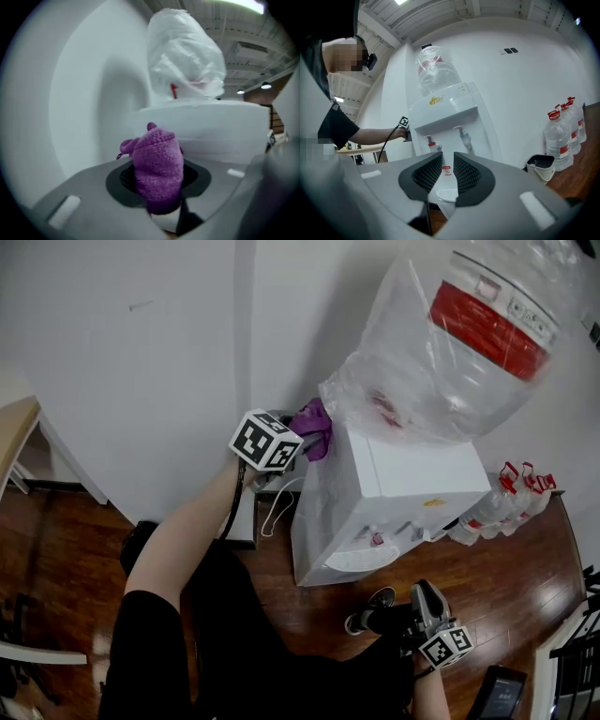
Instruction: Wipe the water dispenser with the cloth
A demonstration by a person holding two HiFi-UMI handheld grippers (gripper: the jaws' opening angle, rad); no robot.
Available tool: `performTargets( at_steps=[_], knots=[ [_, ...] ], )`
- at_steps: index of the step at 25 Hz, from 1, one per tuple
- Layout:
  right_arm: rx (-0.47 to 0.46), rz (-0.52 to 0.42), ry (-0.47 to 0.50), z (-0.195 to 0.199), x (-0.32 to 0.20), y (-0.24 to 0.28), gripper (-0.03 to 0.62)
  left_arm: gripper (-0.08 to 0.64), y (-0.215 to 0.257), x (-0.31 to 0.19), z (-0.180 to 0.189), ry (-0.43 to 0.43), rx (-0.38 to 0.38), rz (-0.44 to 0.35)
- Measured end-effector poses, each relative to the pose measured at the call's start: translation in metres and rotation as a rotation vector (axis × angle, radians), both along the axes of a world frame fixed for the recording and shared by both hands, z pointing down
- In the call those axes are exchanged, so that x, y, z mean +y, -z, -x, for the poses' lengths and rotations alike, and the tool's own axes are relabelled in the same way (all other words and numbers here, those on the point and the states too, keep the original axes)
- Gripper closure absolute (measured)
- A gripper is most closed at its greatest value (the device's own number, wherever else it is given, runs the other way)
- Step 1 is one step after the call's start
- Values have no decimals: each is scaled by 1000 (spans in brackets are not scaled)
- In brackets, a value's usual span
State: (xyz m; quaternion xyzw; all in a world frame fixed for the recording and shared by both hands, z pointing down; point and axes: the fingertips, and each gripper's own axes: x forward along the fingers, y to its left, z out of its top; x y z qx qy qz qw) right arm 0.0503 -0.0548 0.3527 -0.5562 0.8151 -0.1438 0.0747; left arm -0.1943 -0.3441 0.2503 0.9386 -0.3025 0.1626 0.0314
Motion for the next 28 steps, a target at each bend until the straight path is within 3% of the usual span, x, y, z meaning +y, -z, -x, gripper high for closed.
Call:
performTargets(
  at_steps=[3, 5, 8, 12, 15, 18, 24, 28],
  knots=[
    [3, 2, 12, 6, 3, 0, 515, 399, -2, -36, 2, 87, -14, 21],
    [2, 4, 11, 5, 5, 0, 515, 399, -1, -25, 0, 61, -10, 17],
    [-3, 15, 4, 0, 6, -3, 515, 399, -5, 45, -15, -94, -32, -28],
    [-3, 29, 13, 3, 0, -10, 517, 397, -20, 178, -40, -317, -82, -105],
    [8, 33, 44, 17, -4, -14, 517, 397, -35, 231, -48, -407, -93, -104],
    [14, 34, 74, 32, -5, -15, 517, 396, -50, 193, -44, -358, -136, -81],
    [26, 47, 87, 42, 2, -16, 517, 393, -59, 28, -13, -65, -206, 15],
    [18, 66, 68, 35, 7, -19, 517, 393, -77, -43, -6, 46, -250, 48]
  ],
)
